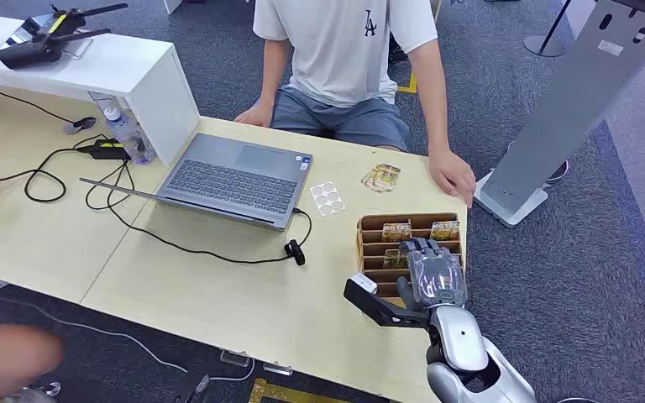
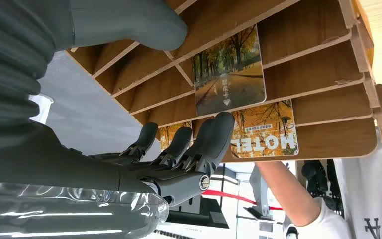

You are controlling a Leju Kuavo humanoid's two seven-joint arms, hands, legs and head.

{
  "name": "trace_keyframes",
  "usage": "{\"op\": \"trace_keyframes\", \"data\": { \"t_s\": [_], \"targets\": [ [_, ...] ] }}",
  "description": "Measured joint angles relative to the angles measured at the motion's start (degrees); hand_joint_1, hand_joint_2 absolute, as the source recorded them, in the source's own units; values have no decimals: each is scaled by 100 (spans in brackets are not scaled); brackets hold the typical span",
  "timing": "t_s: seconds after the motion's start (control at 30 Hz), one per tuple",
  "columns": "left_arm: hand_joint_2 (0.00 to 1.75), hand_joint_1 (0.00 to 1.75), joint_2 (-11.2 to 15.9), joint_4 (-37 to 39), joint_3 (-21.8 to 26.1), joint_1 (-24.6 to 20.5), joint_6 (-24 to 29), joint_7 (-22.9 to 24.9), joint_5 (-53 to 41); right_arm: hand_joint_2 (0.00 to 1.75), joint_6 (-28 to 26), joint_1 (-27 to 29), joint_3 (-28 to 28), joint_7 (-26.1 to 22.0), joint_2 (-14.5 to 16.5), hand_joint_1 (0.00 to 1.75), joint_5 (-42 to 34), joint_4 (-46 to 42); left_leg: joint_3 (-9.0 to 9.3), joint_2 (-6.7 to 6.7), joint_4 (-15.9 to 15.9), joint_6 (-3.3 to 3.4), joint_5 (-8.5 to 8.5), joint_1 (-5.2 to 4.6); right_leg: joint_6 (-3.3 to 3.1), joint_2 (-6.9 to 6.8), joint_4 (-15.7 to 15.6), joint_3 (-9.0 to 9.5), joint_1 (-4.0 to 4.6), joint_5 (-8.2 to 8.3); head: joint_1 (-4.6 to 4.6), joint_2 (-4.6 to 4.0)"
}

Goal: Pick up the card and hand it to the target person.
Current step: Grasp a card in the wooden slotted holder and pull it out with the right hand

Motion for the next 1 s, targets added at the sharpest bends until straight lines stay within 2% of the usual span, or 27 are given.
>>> {"op": "trace_keyframes", "data": {
  "t_s": [0.53,0.77,0.9,1.0],
  "targets": [
    [0,0,0,0,-2,0,-17,0,0,175,-1,-12,-1,-7,2,58,-2,88,1,0,0,0,0,0,0,0,0,0,0,0,0,-1],
    [0,0,0,0,-2,0,-17,0,0,175,0,-13,-1,-10,2,59,-10,90,0,0,0,0,0,0,0,0,0,0,0,0,0,0],
    [0,0,0,0,-2,0,-11,0,1,175,0,-14,0,-18,3,89,-28,100,0,0,0,0,0,0,0,0,0,0,0,0,0,-1],
    [0,0,0,0,-2,0,-8,0,2,175,0,-15,-1,-28,4,100,-59,105,1,0,0,0,0,0,0,0,0,0,0,0,0,-1]
  ]
}}
